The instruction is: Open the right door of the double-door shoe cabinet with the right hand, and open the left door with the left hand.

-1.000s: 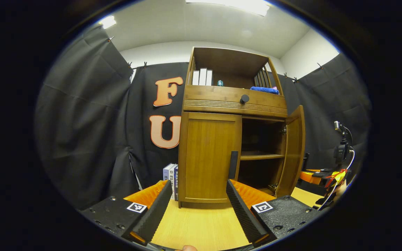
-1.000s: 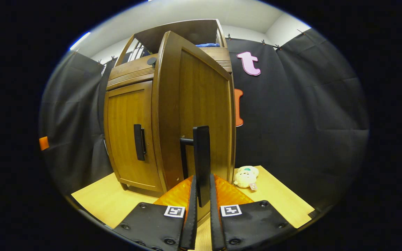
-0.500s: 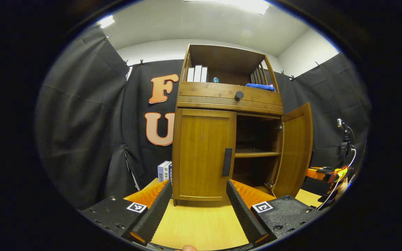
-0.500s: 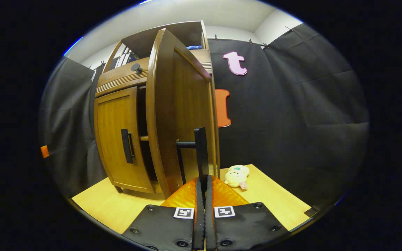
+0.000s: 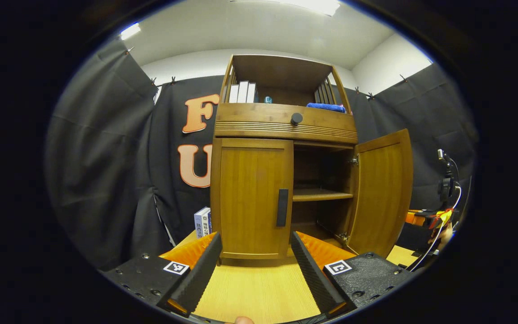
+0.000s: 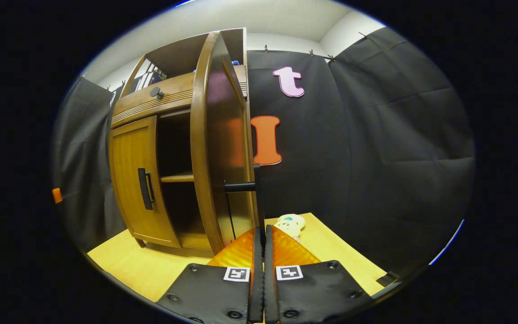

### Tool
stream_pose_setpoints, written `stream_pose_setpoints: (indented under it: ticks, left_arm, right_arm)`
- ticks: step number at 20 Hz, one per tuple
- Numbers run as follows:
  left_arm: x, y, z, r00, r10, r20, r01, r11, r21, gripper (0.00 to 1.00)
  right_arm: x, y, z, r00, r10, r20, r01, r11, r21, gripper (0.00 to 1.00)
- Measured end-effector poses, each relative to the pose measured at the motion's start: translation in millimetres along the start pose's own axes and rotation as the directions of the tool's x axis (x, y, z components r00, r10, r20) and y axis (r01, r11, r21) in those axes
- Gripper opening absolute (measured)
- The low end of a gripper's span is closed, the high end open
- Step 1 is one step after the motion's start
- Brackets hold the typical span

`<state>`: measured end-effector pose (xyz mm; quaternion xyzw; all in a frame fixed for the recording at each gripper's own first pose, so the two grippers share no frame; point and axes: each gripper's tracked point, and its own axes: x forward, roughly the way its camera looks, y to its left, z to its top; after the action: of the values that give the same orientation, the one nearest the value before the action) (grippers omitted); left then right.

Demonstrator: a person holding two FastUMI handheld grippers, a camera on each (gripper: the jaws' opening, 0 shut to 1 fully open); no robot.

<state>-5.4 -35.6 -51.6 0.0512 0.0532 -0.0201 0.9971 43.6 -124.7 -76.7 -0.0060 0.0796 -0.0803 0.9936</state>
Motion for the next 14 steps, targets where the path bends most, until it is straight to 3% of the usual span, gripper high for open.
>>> stream_pose_setpoints:
  ticks: [2,3,14]
  left_arm:
    - [5,-6,-1,1.0,0.0,-0.005,0.0,1.0,-0.003,0.97]
    - [8,-9,-1,1.0,0.0,-0.008,0.0,1.0,-0.004,0.92]
    - [40,-46,-1,1.0,-0.016,-0.012,0.016,1.0,-0.004,0.95]
  right_arm:
    - [0,-4,1,1.0,0.012,0.002,-0.012,1.0,-0.002,0.08]
    - [0,-8,1,1.0,0.018,0.001,-0.018,1.0,0.0,0.08]
    - [6,-31,4,0.995,0.099,-0.001,-0.099,0.995,0.021,0.08]
